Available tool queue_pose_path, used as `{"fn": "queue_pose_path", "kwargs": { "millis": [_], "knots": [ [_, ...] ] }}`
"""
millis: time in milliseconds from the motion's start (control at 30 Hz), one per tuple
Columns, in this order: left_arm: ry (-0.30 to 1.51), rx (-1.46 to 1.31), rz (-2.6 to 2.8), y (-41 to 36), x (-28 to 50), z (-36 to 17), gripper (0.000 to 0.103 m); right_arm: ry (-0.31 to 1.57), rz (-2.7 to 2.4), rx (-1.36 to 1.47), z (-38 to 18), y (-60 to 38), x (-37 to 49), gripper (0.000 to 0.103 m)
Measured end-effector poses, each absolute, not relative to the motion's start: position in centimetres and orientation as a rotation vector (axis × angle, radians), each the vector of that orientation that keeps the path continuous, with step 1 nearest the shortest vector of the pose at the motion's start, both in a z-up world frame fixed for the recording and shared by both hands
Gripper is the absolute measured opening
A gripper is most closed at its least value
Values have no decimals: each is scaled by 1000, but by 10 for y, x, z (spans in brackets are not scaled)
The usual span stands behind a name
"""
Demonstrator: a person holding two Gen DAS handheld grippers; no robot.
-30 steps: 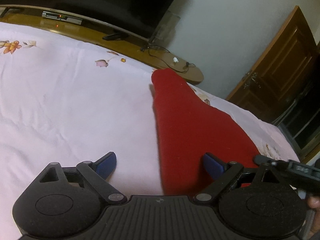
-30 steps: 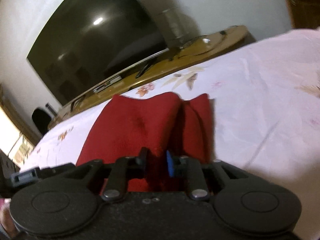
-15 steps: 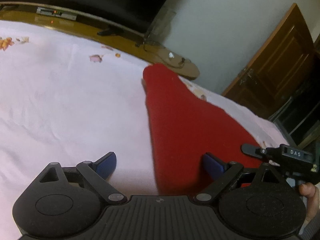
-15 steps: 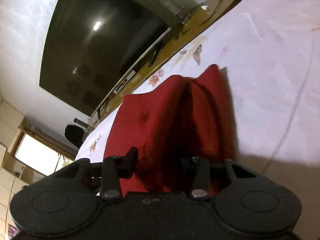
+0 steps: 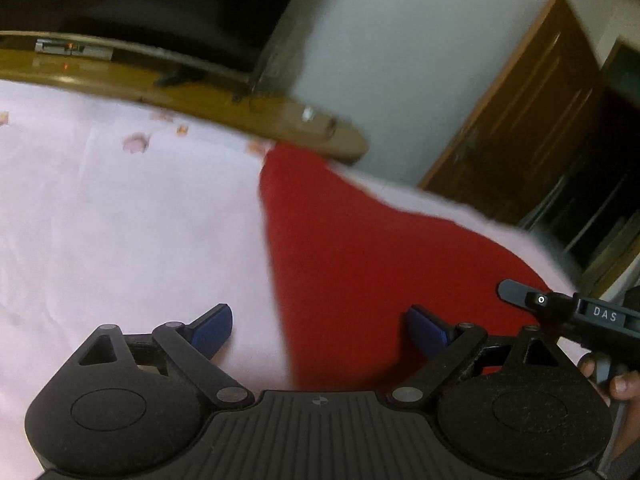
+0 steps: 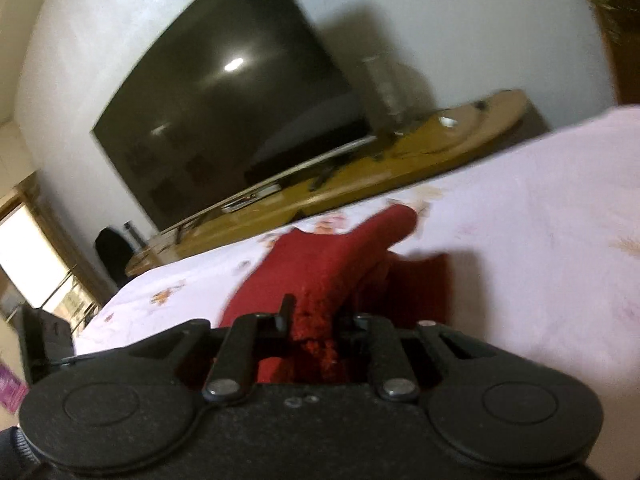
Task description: Fold small clothes
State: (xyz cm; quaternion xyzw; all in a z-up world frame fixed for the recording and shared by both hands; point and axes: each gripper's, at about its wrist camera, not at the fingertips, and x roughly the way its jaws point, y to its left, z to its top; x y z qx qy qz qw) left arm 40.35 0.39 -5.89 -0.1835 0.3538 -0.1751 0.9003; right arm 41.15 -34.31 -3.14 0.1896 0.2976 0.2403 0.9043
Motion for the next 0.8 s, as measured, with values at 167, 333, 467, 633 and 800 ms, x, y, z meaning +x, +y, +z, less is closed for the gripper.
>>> {"fn": "queue_pose_path", "kwargs": {
  "millis": [167,333,467,633,800],
  "knots": [
    [785,-398,-349,2,406,-70,93,738,457,500,-85,-354,427,22],
    [740,-415,-378,7,410,-60,93,659,464,594,-73,-378,431,35],
    [755,-413,-380,3,425,-63,93,641,430,661,-75,-391,454,33],
    [792,-378,-366,0,432,-67,93,646,424,486,-72,-363,476,11],
    [819,-358,-385,6,437,-70,93,669,376,291,-76,-346,474,12]
  ]
}}
